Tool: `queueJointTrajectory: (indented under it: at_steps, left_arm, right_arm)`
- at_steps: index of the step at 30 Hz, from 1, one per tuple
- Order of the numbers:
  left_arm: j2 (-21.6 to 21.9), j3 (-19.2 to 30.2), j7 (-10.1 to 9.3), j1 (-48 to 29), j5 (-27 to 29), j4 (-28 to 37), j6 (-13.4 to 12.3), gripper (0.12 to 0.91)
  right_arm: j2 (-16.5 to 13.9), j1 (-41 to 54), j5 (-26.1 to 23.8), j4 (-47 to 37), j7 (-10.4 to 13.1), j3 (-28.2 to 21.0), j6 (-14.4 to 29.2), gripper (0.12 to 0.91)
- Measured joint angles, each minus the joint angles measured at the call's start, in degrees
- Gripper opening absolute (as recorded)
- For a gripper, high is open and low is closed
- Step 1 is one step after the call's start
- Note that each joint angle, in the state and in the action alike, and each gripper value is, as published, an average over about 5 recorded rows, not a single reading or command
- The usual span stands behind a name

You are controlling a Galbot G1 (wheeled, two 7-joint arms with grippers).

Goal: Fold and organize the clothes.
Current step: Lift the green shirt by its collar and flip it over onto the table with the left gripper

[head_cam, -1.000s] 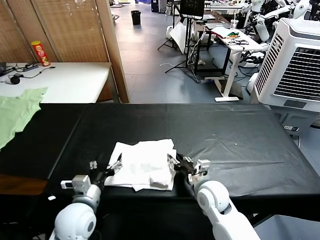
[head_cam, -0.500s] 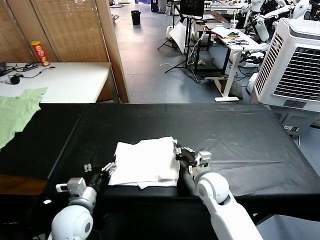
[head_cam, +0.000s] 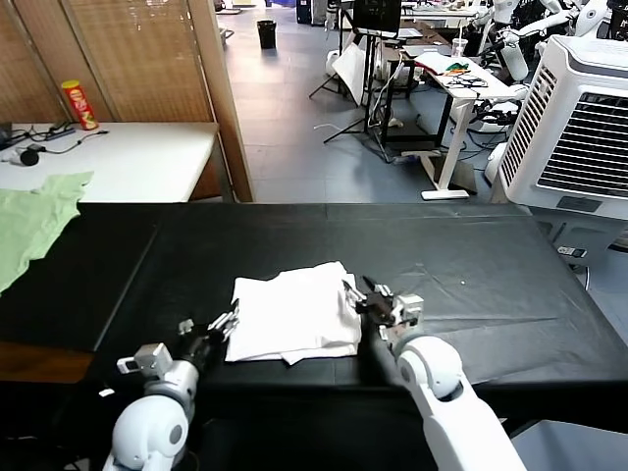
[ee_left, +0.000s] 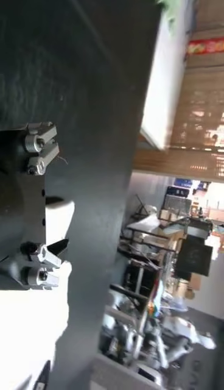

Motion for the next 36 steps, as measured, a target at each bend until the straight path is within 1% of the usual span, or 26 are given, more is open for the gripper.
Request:
queueJointTrajectory:
  at_steps: [1, 2, 4, 9, 15, 16, 18, 19, 20, 22, 23, 27, 29, 30, 33, 36]
  left_arm:
    - [-0.09, 0.03, 0.0, -0.15, -1.2, 0.39, -0.11, 0.798]
    - [-0.17, 0.05, -0.02, -0.26, -2.29, 0.79, -0.21, 0.798]
    - [-0.32, 0.06, -0.16, -0.36, -4.4, 1.57, -0.41, 0.798]
    - [-0.62, -0.16, -0.66, -0.31, -9.18, 3.17, -0.64, 0.798]
    - [-0.89, -0.25, -0.98, -0.35, -13.28, 3.84, -0.19, 0.798]
    - [-0.96, -0.24, -1.04, -0.41, -13.83, 3.96, -0.08, 0.781]
    - [-1.13, -0.21, -1.14, -0.56, -14.71, 4.29, 0.11, 0.713]
    - [-1.2, -0.19, -1.17, -0.62, -15.06, 4.48, 0.18, 0.662]
    - [-1.27, -0.17, -1.19, -0.7, -15.42, 4.69, 0.27, 0.594]
    - [-1.34, -0.14, -1.25, -0.89, -15.97, 5.16, 0.52, 0.494]
    - [-1.36, -0.12, -1.29, -1.01, -16.19, 5.4, 0.66, 0.427]
    - [-1.26, -0.15, -1.57, -1.6, -16.6, 6.07, 0.94, 0.211]
    - [-0.98, -0.25, -1.67, -1.87, -16.03, 6.07, 1.01, 0.155]
    - [-0.76, -0.34, -1.7, -2.01, -15.45, 5.98, 1.12, 0.146]
    - [0.15, -0.9, -1.46, -2.41, -12.81, 5.54, 1.91, 0.153]
    - [1.69, -1.98, -1.11, -2.63, -10.08, 4.99, 3.46, 0.146]
  right_arm:
    - [-0.44, -0.91, 0.49, 1.47, 0.14, 0.58, -0.03, 0.771]
    - [-0.84, -1.78, 0.89, 2.82, 0.28, 1.14, -0.05, 0.785]
    - [-1.41, -3.4, 1.39, 5.28, 0.48, 2.17, -0.08, 0.795]
    - [-1.76, -6.61, 1.55, 9.98, 0.74, 3.73, -0.14, 0.798]
    - [-1.7, -8.07, 1.27, 12.23, 1.03, 4.26, -0.15, 0.798]
    - [-1.68, -8.19, 1.22, 12.45, 1.05, 4.3, -0.14, 0.798]
    - [-1.64, -8.39, 1.11, 12.79, 1.07, 4.4, -0.14, 0.798]
    - [-1.63, -8.47, 1.05, 12.9, 1.08, 4.45, -0.14, 0.798]
    - [-1.62, -8.54, 1.01, 13.0, 1.1, 4.52, -0.13, 0.798]
    - [-1.61, -8.68, 0.93, 13.21, 1.12, 4.69, -0.11, 0.798]
    - [-1.59, -8.75, 0.9, 13.32, 1.13, 4.77, -0.1, 0.798]
    - [-1.37, -9.12, 0.55, 13.8, 1.14, 5.2, 0.0, 0.798]
    - [-1.24, -9.38, 0.0, 13.91, 1.13, 5.45, 0.14, 0.798]
    - [-1.18, -9.54, -0.43, 13.92, 1.17, 5.6, 0.18, 0.798]
    - [-0.96, -10.07, -2.54, 13.59, 1.66, 6.16, -0.03, 0.798]
    - [-0.64, -10.56, -5.31, 12.92, 2.36, 6.8, -0.95, 0.798]
